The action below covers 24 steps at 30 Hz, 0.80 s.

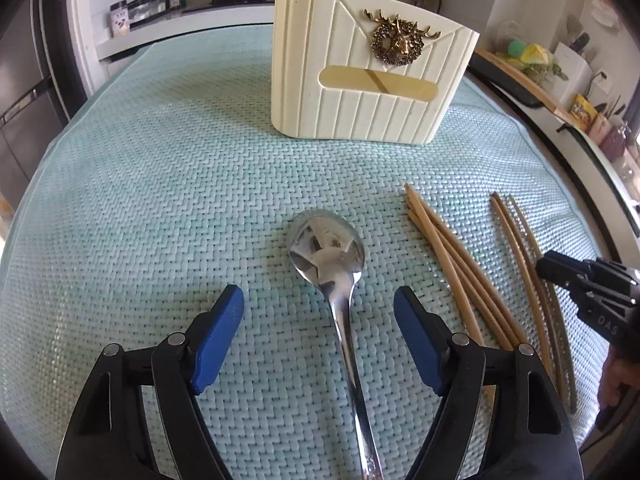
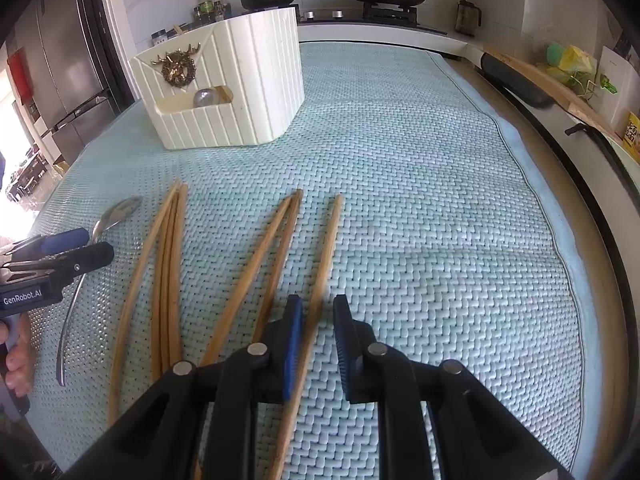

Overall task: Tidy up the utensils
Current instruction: 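Grasp the second steel spoon with the left gripper while the right grasps a chopstick, then carry the spoon with the left gripper while the right carries the chopstick above the holder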

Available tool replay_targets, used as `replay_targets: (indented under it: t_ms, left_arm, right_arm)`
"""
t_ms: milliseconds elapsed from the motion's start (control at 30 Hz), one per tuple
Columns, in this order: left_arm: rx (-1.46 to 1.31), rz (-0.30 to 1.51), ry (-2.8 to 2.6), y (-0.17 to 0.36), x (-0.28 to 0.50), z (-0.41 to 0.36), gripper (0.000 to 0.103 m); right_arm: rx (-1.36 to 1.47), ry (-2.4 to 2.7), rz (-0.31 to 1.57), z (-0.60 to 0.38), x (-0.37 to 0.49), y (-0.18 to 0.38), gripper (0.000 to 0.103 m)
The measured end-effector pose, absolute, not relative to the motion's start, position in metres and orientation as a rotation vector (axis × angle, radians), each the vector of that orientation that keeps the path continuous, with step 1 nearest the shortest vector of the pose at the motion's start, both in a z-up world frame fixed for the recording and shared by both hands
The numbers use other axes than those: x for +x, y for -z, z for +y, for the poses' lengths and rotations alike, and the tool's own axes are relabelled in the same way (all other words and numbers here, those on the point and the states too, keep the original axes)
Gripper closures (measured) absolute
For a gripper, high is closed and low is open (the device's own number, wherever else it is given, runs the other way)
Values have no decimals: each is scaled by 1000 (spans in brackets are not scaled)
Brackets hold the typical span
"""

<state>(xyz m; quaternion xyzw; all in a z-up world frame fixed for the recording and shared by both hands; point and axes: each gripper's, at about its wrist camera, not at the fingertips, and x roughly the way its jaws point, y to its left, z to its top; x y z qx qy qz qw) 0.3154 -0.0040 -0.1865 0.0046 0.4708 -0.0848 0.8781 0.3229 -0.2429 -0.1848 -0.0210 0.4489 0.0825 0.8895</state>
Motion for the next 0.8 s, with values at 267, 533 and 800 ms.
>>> replay_targets:
  t_ms: [267, 533, 800]
  left_arm:
    - [58, 993, 166, 187, 330, -7, 36]
    - [-16, 969, 207, 185, 332, 6, 97]
    - [-83, 892, 245, 167, 322, 17, 101]
  right_arm:
    - [-51, -175, 952, -233, 373, 183, 87]
    - [-43, -188, 950, -231, 400, 183, 97]
    - [116, -238, 924, -255, 395, 176, 97]
